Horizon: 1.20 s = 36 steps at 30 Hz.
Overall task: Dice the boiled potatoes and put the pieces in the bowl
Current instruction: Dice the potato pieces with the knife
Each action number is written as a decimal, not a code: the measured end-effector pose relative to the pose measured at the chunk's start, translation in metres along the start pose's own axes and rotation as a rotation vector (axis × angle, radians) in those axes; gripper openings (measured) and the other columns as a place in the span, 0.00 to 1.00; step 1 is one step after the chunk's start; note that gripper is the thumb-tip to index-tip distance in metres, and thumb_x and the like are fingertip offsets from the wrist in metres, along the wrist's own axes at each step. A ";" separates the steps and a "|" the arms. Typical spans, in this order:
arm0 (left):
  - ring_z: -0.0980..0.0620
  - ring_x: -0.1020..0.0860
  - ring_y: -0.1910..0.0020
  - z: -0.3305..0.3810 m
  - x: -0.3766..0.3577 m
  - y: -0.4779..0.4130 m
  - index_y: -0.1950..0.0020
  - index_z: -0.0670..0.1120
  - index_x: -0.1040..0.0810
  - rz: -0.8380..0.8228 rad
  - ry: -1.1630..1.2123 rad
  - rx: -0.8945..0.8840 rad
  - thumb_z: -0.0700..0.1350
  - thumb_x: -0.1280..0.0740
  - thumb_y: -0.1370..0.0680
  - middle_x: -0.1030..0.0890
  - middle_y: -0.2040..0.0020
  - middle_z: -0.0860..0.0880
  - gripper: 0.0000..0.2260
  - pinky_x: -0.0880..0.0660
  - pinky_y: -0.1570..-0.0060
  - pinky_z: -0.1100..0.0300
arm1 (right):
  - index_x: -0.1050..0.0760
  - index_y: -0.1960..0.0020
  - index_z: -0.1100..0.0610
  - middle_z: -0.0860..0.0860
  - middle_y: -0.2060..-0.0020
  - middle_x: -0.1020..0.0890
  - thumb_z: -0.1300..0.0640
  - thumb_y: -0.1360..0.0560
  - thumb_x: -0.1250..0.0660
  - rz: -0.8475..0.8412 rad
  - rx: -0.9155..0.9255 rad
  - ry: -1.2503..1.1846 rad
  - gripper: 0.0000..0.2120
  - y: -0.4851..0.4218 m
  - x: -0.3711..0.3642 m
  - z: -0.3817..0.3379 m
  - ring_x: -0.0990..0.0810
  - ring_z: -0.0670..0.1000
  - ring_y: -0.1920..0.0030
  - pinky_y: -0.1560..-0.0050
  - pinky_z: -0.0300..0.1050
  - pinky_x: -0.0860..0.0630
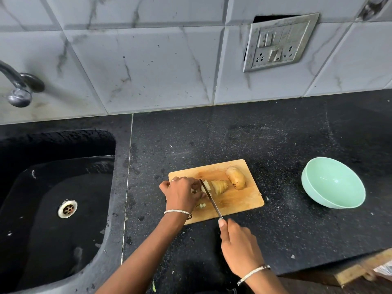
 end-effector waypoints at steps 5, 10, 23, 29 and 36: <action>0.55 0.24 0.47 0.000 0.001 -0.002 0.49 0.58 0.18 -0.010 0.025 -0.014 0.56 0.27 0.30 0.17 0.55 0.60 0.10 0.43 0.46 0.50 | 0.35 0.56 0.49 0.48 0.62 0.25 0.42 0.17 0.56 0.021 0.019 0.002 0.18 -0.002 0.000 -0.001 0.22 0.56 0.57 0.60 0.50 0.30; 0.55 0.25 0.47 -0.001 -0.001 -0.003 0.50 0.58 0.18 -0.020 0.041 -0.010 0.55 0.27 0.29 0.17 0.56 0.60 0.09 0.43 0.45 0.49 | 0.35 0.55 0.50 0.48 0.62 0.25 0.43 0.17 0.55 -0.001 0.017 -0.014 0.17 -0.004 -0.006 -0.004 0.21 0.56 0.56 0.60 0.49 0.31; 0.54 0.25 0.50 -0.002 -0.002 -0.004 0.56 0.57 0.18 -0.017 0.044 -0.009 0.53 0.28 0.29 0.18 0.61 0.57 0.03 0.45 0.45 0.51 | 0.29 0.46 0.55 0.55 0.50 0.19 0.43 0.17 0.54 -0.034 -0.029 0.140 0.20 -0.008 -0.011 -0.015 0.20 0.61 0.46 0.58 0.51 0.29; 0.56 0.25 0.50 0.000 -0.001 -0.002 0.55 0.58 0.18 0.022 0.005 -0.037 0.56 0.29 0.28 0.18 0.60 0.59 0.05 0.43 0.44 0.49 | 0.32 0.60 0.53 0.54 0.63 0.22 0.42 0.17 0.51 -0.159 -0.077 -0.146 0.21 -0.014 -0.006 0.005 0.22 0.54 0.62 0.60 0.49 0.30; 0.54 0.25 0.51 -0.001 0.000 -0.003 0.56 0.56 0.19 0.065 -0.109 -0.073 0.55 0.31 0.29 0.18 0.59 0.58 0.06 0.43 0.44 0.48 | 0.29 0.59 0.53 0.51 0.62 0.22 0.41 0.17 0.53 -0.161 -0.039 -0.098 0.22 0.002 0.005 0.019 0.22 0.53 0.57 0.53 0.50 0.26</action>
Point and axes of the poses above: each hand's wrist, its own y-axis away from the middle knuckle, its own x-axis out of the back of the hand, z = x × y, the point moved 5 cm from there along -y, towards the middle knuckle
